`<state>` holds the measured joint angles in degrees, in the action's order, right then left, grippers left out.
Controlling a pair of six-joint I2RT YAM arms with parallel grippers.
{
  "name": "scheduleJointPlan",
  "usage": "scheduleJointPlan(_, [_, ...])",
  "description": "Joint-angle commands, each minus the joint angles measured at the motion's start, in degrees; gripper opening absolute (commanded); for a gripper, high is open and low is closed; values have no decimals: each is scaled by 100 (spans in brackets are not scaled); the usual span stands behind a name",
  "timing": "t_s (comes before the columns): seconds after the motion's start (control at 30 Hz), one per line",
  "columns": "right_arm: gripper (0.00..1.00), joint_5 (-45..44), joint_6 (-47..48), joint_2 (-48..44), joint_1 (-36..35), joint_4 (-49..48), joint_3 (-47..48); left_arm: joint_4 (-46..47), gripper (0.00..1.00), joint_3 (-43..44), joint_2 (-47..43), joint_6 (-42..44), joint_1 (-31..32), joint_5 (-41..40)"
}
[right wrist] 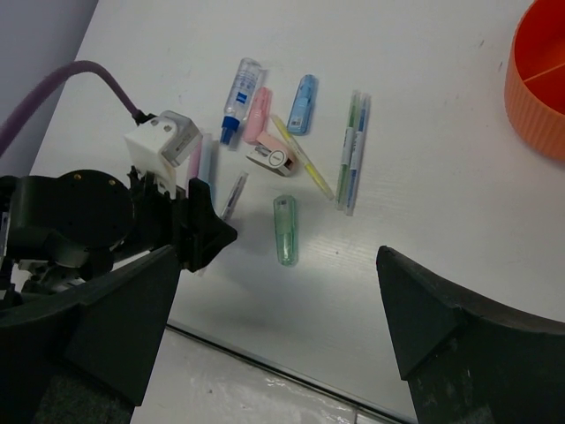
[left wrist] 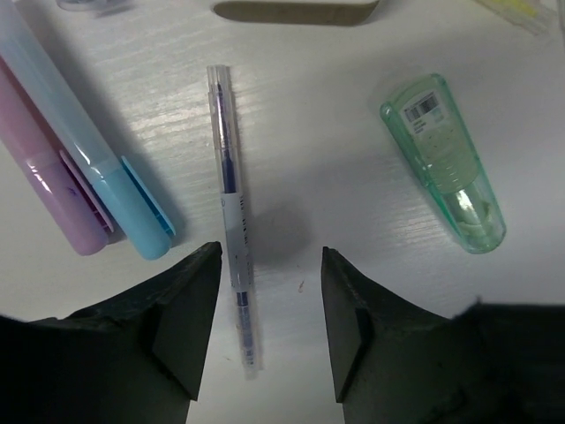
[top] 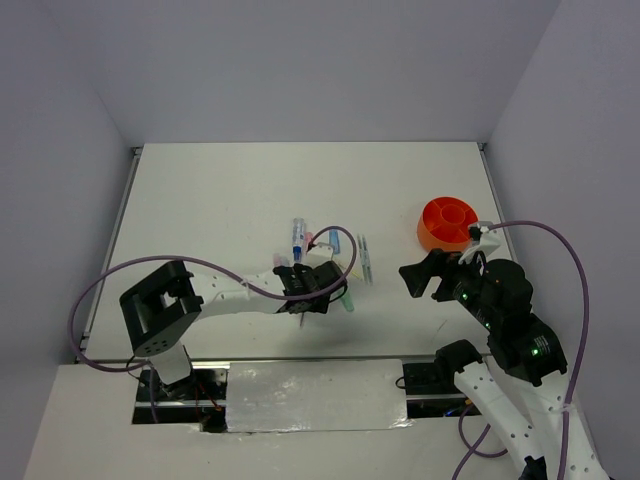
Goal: Sort the stationery into containers
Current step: Pick up the pen from the center of the board.
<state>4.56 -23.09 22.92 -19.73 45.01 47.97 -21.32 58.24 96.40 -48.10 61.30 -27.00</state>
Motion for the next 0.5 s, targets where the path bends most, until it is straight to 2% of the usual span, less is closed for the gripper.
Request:
scheduleJointPlan(0.0, [100,28,77,-15,30,-230,-50,207,60,-111,133,-147,14,90])
scheduleJointPlan(0.27, [100,72,59,46,13,-265,-33,251,52,-347,116,-270,14,99])
scheduleJointPlan(0.47, [100,194,24,117,30,-309,20,418,34,-708,133,-410,58,327])
